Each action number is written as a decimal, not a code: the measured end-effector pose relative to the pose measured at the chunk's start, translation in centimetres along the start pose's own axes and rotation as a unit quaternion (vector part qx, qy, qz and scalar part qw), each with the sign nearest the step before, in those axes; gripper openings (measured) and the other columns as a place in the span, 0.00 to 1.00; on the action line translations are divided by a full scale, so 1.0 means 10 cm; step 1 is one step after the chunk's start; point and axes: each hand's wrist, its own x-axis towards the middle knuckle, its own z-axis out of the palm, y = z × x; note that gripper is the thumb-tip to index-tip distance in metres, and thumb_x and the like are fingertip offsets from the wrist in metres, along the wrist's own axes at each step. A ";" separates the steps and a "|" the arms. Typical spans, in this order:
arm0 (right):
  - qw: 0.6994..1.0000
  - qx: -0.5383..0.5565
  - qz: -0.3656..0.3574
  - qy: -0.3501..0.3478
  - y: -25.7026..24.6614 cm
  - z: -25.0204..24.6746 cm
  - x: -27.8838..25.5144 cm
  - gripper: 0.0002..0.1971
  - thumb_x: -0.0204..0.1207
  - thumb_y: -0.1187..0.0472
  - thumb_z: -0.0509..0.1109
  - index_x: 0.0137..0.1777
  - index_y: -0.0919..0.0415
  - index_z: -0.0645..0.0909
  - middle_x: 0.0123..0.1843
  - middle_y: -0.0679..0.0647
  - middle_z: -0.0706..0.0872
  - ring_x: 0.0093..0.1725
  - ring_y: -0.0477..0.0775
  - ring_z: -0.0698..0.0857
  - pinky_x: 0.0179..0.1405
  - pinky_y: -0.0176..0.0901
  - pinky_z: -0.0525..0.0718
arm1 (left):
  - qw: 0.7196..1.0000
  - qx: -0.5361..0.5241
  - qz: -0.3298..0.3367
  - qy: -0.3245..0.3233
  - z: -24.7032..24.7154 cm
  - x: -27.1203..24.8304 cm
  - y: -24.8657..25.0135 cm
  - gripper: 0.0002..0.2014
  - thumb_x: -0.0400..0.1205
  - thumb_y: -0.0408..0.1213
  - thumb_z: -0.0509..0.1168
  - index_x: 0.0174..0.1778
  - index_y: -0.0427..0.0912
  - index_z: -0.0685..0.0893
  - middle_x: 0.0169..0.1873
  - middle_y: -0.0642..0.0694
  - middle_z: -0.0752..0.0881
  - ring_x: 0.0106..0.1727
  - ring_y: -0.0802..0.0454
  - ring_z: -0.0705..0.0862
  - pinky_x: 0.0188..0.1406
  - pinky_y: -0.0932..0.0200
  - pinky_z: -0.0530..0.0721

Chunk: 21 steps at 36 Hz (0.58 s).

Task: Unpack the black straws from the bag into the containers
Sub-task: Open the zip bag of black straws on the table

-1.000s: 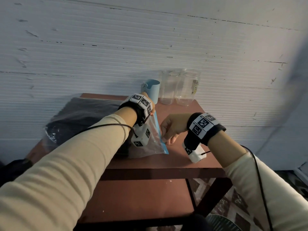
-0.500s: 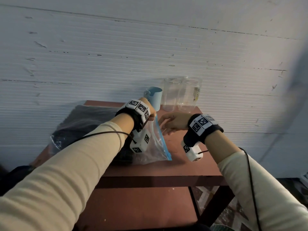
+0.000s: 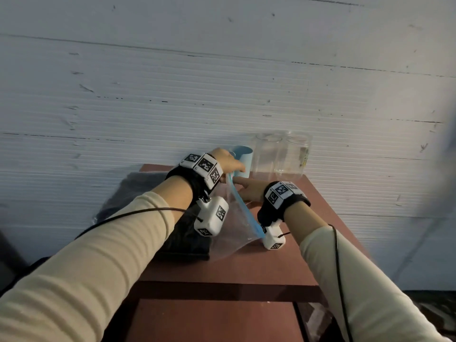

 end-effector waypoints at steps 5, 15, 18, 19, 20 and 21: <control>0.992 -0.088 -0.079 0.038 -0.22 0.11 0.03 0.26 0.78 0.68 0.69 0.74 0.54 0.68 0.43 0.59 0.81 0.34 0.48 0.79 0.26 0.33 0.78 | 0.999 0.024 0.038 0.003 -0.32 -0.16 -0.05 0.13 0.75 0.21 0.70 0.38 0.46 0.79 0.27 0.45 0.80 0.22 0.53 0.75 0.09 0.71 0.67; 0.977 -0.109 -0.171 0.061 -0.38 0.19 -0.02 0.27 0.73 0.79 0.62 0.67 0.54 0.76 0.51 0.52 0.78 0.43 0.48 0.77 0.38 0.34 0.80 | 0.998 0.064 0.026 0.015 -0.98 -0.39 -0.49 0.21 0.75 0.20 0.64 0.47 0.53 0.89 0.47 0.33 0.86 0.36 0.45 0.78 0.39 0.55 0.78; 0.981 -0.102 -0.159 0.034 -0.44 0.24 0.00 0.34 0.71 0.86 0.58 0.73 0.56 0.75 0.68 0.49 0.75 0.64 0.46 0.74 0.40 0.21 0.77 | 0.994 0.103 0.015 0.038 -1.03 -0.46 -0.56 0.21 0.75 0.21 0.66 0.59 0.48 0.89 0.62 0.43 0.86 0.47 0.51 0.83 0.46 0.61 0.80; 0.983 -0.103 -0.151 0.030 -0.46 0.27 0.01 0.35 0.71 0.86 0.58 0.74 0.55 0.74 0.71 0.50 0.73 0.67 0.47 0.72 0.40 0.23 0.76 | 0.994 0.101 0.015 0.041 -1.03 -0.47 -0.58 0.22 0.76 0.21 0.66 0.61 0.47 0.88 0.63 0.45 0.84 0.54 0.50 0.83 0.52 0.60 0.80; 0.984 -0.101 -0.141 0.028 -0.47 0.29 0.02 0.36 0.72 0.85 0.58 0.75 0.53 0.72 0.71 0.51 0.73 0.66 0.49 0.74 0.40 0.26 0.77 | 0.996 0.080 0.012 0.038 -1.03 -0.47 -0.61 0.23 0.76 0.20 0.65 0.61 0.47 0.87 0.63 0.47 0.84 0.57 0.49 0.83 0.55 0.59 0.80; 0.986 -0.097 -0.131 0.028 -0.48 0.31 0.03 0.36 0.73 0.84 0.58 0.76 0.51 0.70 0.69 0.53 0.74 0.60 0.49 0.76 0.41 0.30 0.78 | 0.998 0.047 0.011 0.030 -1.02 -0.47 -0.63 0.23 0.76 0.19 0.64 0.60 0.48 0.87 0.62 0.48 0.83 0.54 0.47 0.84 0.53 0.56 0.81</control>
